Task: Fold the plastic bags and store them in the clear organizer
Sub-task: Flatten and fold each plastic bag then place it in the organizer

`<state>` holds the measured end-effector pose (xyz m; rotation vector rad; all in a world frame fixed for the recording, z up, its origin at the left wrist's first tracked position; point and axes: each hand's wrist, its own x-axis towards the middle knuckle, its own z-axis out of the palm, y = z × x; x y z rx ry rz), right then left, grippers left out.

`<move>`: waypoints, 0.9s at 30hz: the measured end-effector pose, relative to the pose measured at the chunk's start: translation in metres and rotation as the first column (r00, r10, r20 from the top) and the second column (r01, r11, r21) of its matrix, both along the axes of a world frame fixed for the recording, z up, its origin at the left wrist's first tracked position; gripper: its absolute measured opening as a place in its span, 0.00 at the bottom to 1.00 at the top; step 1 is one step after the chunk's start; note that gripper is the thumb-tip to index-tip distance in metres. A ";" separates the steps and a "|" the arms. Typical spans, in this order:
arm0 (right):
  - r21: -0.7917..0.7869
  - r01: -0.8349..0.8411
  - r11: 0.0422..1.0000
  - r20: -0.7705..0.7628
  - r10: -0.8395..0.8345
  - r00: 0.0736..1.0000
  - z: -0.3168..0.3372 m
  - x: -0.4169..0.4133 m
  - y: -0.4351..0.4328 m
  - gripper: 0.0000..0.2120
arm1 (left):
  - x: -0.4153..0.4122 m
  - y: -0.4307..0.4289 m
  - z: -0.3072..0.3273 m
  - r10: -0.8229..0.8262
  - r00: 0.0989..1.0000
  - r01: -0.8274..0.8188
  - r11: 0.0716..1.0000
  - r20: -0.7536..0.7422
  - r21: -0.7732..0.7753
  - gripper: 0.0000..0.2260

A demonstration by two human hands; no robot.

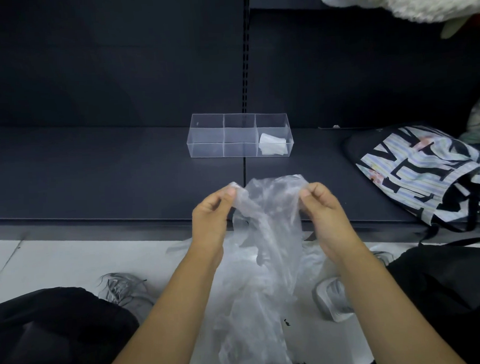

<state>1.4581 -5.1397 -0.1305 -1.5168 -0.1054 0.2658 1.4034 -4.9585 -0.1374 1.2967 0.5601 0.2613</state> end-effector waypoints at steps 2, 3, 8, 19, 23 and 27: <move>-0.017 0.126 0.992 0.035 -0.125 0.992 0.000 0.008 -0.008 0.10 | 0.000 0.011 0.001 0.036 0.998 -0.037 0.999 -0.042 -0.014 0.11; -0.028 0.167 0.985 0.053 -0.166 0.985 0.001 0.013 -0.012 0.10 | 0.000 0.015 0.002 0.049 0.998 -0.050 0.999 -0.048 -0.018 0.12; -0.307 0.372 0.876 0.223 -0.314 0.923 -0.008 0.029 -0.013 0.05 | 0.000 0.023 -0.002 0.007 0.996 -0.001 0.997 -0.087 0.072 0.12; -0.401 0.177 0.899 0.205 -0.100 0.974 -0.026 0.062 0.016 0.06 | 0.042 0.044 -0.013 -0.129 0.982 0.181 0.864 -0.141 0.470 0.08; -0.414 0.032 0.910 0.165 0.041 0.986 -0.030 0.074 0.046 0.06 | 0.096 0.012 -0.010 -0.396 0.901 0.429 0.754 -0.176 0.498 0.11; -0.425 -0.112 0.898 0.048 0.146 0.988 -0.027 0.106 0.039 0.11 | 0.126 0.030 -0.036 -0.148 0.974 0.207 0.889 -0.171 0.409 0.04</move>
